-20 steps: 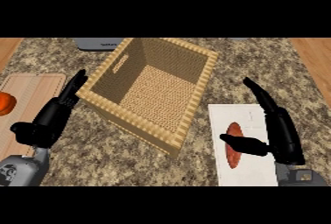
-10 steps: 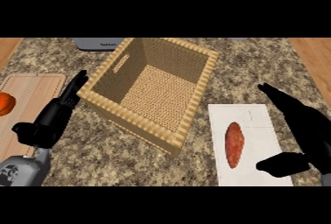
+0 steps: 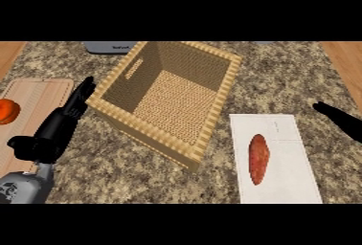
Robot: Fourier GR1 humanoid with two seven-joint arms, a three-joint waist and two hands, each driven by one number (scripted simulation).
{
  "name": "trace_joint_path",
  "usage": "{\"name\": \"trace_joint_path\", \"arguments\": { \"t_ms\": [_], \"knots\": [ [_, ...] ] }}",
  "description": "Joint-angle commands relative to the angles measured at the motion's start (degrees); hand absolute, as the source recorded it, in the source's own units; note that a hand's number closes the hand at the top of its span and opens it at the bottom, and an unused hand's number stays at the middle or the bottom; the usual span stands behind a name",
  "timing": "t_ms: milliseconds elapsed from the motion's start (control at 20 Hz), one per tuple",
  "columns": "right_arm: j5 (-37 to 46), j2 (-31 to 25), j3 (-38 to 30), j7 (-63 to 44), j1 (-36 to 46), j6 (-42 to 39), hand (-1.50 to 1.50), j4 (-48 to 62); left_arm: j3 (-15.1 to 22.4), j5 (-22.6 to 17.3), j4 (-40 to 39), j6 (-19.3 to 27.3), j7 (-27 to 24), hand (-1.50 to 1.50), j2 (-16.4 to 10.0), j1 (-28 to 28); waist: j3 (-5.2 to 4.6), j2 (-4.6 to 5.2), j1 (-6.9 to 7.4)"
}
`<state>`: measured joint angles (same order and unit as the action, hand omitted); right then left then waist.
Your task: Pick the sweet potato from the placemat and place it in the basket
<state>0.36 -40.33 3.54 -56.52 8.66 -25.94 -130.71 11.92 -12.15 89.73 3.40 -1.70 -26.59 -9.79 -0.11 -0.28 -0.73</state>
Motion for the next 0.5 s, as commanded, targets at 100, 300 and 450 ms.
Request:
{"name": "trace_joint_path", "arguments": {
  "t_ms": [100, 300, 450],
  "knots": [
    [-0.1, -0.4, -3.8, -2.6, -4.4, -3.3, -1.50, -3.5, -2.3, 0.9, -1.3, -3.0, 0.4, 0.00, 1.1, -0.7, 0.11, 0.21, 0.33],
    [7.9, 5.6, -0.1, 1.3, -8.8, 0.9, -1.50, -3.6, -2.3, 2.2, 0.1, -3.6, 2.9, 0.00, 2.0, -2.0, 0.13, 0.24, 0.34],
    [7.2, 7.5, -2.3, 0.9, -8.8, -0.4, -1.50, -2.8, -2.3, 4.3, 3.7, -2.4, 2.9, 0.00, 4.2, 0.0, 0.11, 0.21, 0.56]
  ]
}}
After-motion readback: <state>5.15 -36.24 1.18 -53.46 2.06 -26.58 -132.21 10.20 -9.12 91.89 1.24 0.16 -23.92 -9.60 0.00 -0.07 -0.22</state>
